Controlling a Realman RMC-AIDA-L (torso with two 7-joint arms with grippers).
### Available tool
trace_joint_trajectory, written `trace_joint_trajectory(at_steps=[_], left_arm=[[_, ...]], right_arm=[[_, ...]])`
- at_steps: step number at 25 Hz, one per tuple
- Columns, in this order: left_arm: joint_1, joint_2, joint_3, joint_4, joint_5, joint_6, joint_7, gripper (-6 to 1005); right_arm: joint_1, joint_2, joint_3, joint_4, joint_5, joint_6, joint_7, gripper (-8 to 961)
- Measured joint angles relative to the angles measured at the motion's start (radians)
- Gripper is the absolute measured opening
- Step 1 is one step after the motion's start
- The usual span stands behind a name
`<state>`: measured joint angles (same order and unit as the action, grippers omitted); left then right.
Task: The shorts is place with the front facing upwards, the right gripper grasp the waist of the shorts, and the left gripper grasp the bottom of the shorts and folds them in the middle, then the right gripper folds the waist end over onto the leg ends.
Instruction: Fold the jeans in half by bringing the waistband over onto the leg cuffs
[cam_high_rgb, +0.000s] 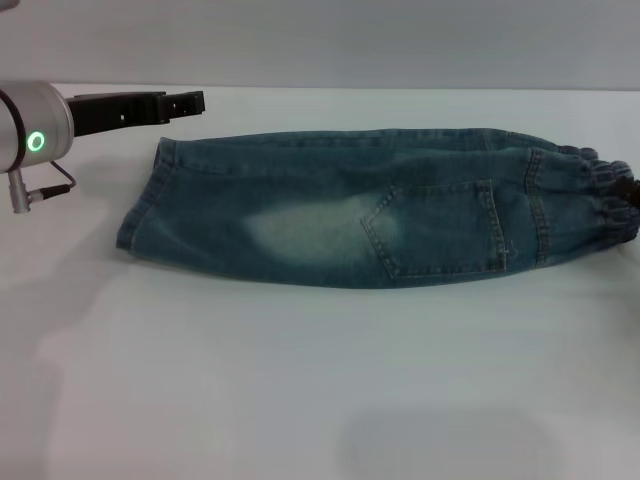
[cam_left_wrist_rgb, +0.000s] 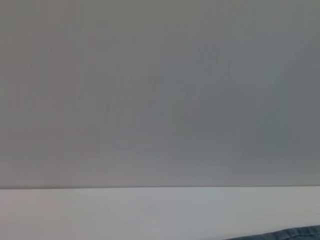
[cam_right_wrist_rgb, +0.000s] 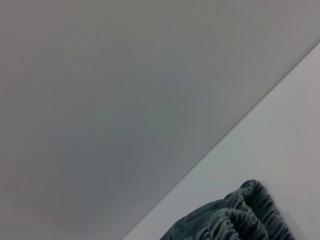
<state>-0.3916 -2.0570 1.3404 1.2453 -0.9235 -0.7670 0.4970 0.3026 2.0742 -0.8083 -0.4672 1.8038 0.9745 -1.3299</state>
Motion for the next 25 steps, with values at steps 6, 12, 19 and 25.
trace_joint_trajectory(at_steps=[6,12,19,25], left_arm=[[-0.002,0.0,-0.003,-0.002,0.0,0.0,0.0,834],[-0.004,0.0,-0.005,-0.002,0.0,0.0,0.0,833],[-0.004,0.0,0.0,0.003,-0.004,0.0,0.014,834],[-0.004,0.0,0.0,0.0,-0.004,0.0,0.014,834]], right_arm=[[0.017,-0.001,-0.009,0.003,-0.004,-0.023,0.0,668],[0.046,-0.004,-0.016,0.027,-0.029,-0.042,0.01,668],[0.049,-0.005,-0.015,0.025,-0.066,-0.073,0.097,615],[0.047,-0.007,-0.015,0.019,-0.08,-0.079,0.105,374]])
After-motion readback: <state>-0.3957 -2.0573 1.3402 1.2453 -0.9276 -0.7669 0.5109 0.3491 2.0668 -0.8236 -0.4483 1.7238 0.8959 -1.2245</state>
